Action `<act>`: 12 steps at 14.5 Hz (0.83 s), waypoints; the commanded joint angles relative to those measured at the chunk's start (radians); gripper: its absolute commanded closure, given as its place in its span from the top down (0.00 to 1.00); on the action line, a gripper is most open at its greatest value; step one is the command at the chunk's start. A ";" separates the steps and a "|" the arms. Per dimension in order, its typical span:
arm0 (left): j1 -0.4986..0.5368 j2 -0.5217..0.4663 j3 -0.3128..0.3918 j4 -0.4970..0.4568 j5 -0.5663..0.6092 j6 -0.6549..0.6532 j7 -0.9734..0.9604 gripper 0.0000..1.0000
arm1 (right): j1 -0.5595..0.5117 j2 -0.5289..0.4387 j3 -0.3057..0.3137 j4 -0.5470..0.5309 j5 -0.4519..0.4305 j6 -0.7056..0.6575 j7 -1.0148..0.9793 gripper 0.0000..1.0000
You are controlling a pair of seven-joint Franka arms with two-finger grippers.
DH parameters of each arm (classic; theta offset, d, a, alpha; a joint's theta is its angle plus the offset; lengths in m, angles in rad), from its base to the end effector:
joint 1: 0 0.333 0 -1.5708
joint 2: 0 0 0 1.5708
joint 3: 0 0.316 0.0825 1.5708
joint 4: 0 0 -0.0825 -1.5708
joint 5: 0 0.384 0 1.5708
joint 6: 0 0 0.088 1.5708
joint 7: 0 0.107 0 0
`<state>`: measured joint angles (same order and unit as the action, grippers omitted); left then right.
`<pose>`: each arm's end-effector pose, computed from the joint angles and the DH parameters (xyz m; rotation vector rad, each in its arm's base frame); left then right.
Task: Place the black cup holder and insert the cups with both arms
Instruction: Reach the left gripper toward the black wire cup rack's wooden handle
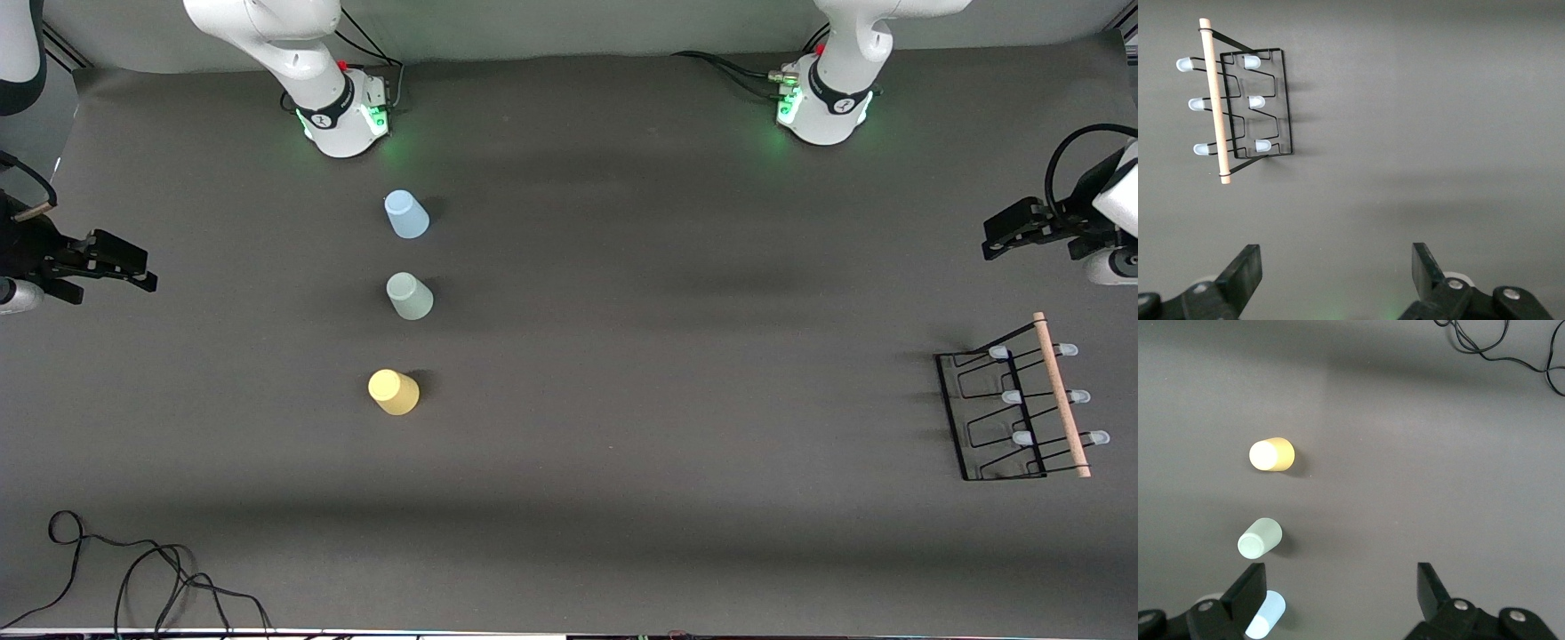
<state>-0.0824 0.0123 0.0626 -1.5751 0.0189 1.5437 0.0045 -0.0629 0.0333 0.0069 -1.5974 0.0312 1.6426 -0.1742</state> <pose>0.5549 -0.0091 0.6134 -3.1206 0.0377 0.0679 0.5698 -0.0289 0.5995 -3.1065 -0.1806 -0.0240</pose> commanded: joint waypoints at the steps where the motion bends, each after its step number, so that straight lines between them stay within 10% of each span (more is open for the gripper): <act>1: -0.013 -0.003 0.003 -0.005 0.016 0.006 -0.008 1.00 | -0.008 0.011 0.007 0.024 -0.007 -0.021 0.012 1.00; 12: 0.025 0.067 0.013 -0.009 0.021 0.099 -0.009 1.00 | -0.014 0.022 0.007 0.031 -0.007 -0.040 0.004 1.00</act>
<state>-0.0780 0.0414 0.0696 -1.5802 0.0228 1.6000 0.0031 -0.0644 0.0395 0.0069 -1.5947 0.0312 1.6252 -0.1742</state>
